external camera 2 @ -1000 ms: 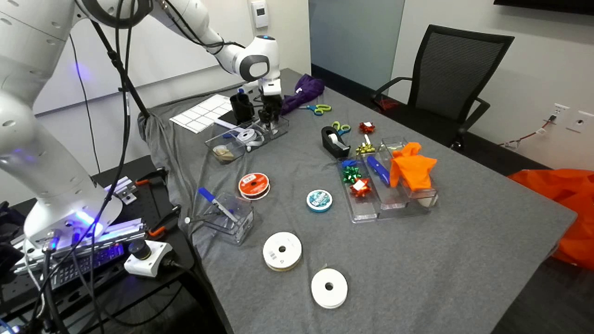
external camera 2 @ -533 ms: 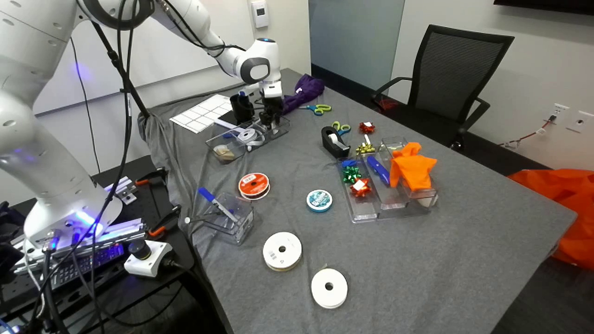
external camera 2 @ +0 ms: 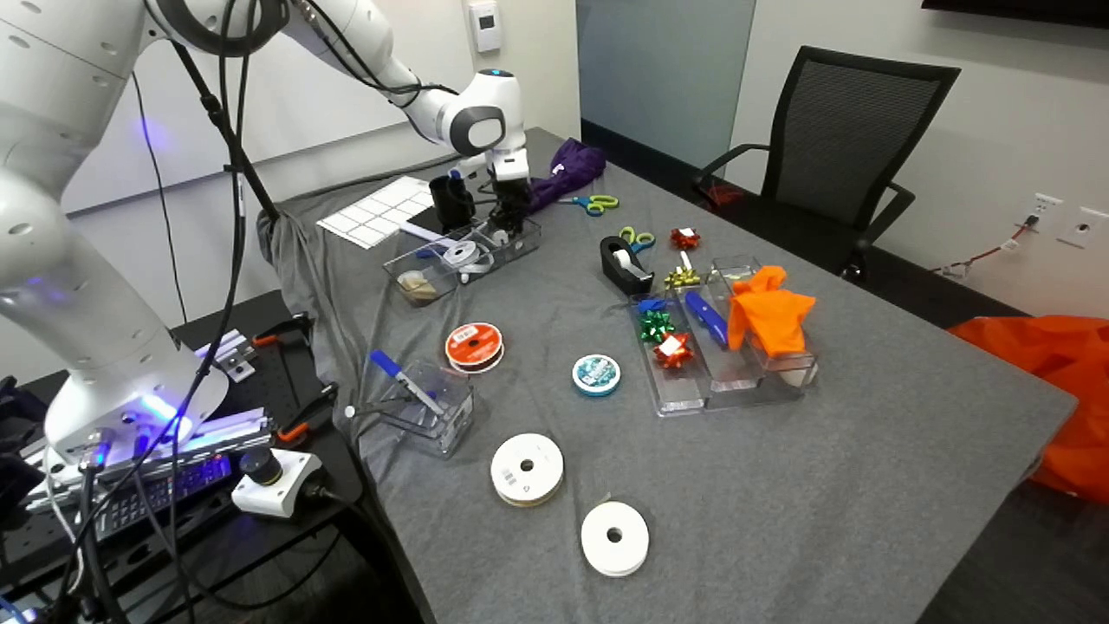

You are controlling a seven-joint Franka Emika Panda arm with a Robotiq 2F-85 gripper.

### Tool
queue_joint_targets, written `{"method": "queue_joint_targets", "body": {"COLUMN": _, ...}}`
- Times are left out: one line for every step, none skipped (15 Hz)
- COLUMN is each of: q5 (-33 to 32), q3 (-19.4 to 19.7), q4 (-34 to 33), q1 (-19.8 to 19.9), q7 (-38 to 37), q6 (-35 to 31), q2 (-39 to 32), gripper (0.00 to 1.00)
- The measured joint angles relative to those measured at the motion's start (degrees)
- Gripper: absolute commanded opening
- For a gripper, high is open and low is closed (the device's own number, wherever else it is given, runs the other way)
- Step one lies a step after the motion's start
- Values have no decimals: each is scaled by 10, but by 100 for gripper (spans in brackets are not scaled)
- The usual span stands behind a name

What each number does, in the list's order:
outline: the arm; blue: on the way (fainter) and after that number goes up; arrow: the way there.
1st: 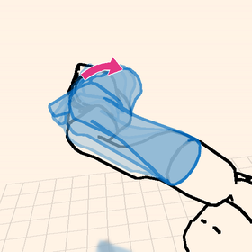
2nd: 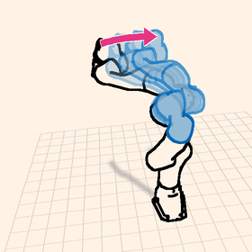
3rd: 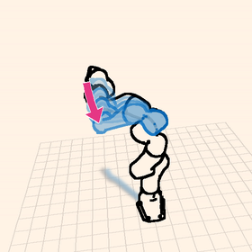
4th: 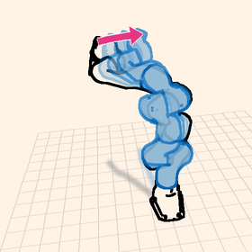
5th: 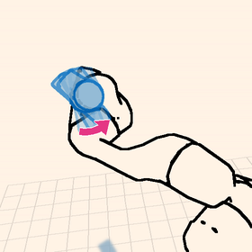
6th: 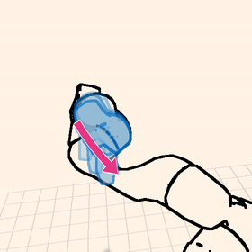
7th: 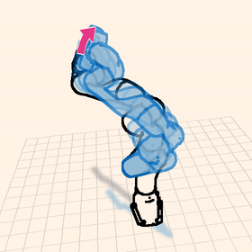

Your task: Remove the white object from the top segment of the clear case on the left and put it on the table

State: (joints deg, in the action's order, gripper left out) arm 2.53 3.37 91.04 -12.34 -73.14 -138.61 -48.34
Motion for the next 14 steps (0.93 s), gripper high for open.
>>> {"method": "queue_joint_targets", "body": {"q5": 0, "q3": 1, "q4": -1, "q1": -1, "q7": -1, "q6": 0, "q2": -1, "gripper": 0}}
{"method": "queue_joint_targets", "body": {"q5": 0, "q3": 2, "q4": -1, "q1": -1, "q7": -1, "q6": 0, "q2": -3, "gripper": 0}}
{"method": "queue_joint_targets", "body": {"q5": 0, "q3": 3, "q4": -1, "q1": -2, "q7": -1, "q6": -1, "q2": -4, "gripper": 1}}
{"method": "queue_joint_targets", "body": {"q5": 0, "q3": 3, "q4": -1, "q1": -2, "q7": -2, "q6": -1, "q2": -4, "gripper": 1}}
{"method": "queue_joint_targets", "body": {"q5": 0, "q3": 3, "q4": -1, "q1": -2, "q7": -2, "q6": -1, "q2": -4, "gripper": 1}}
{"method": "queue_joint_targets", "body": {"q5": 0, "q3": 3, "q4": -1, "q1": -2, "q7": -2, "q6": -1, "q2": -4, "gripper": 1}}
{"method": "queue_joint_targets", "body": {"q5": 0, "q3": 3, "q4": -1, "q1": -2, "q7": -2, "q6": -2, "q2": -4, "gripper": 1}}
{"method": "queue_joint_targets", "body": {"q5": 0, "q3": 3, "q4": 0, "q1": -2, "q7": -2, "q6": -2, "q2": -3, "gripper": 1}}
{"method": "queue_joint_targets", "body": {"q5": 0, "q3": 3, "q4": 0, "q1": -3, "q7": -1, "q6": -4, "q2": -3, "gripper": 1}}
{"method": "queue_joint_targets", "body": {"q5": 0, "q3": 3, "q4": 1, "q1": -3, "q7": -1, "q6": -6, "q2": -2, "gripper": 1}}
{"method": "queue_joint_targets", "body": {"q5": 0, "q3": 2, "q4": 2, "q1": -4, "q7": -1, "q6": -8, "q2": 0, "gripper": 1}}
{"method": "queue_joint_targets", "body": {"q5": 1, "q3": 1, "q4": 3, "q1": -4, "q7": -1, "q6": -9, "q2": 2, "gripper": 1}}
{"method": "queue_joint_targets", "body": {"q5": 1, "q3": 0, "q4": 4, "q1": -4, "q7": -1, "q6": -10, "q2": 4, "gripper": 1}}
{"method": "queue_joint_targets", "body": {"q5": 1, "q3": -1, "q4": 5, "q1": -4, "q7": -1, "q6": -10, "q2": 9, "gripper": 1}}
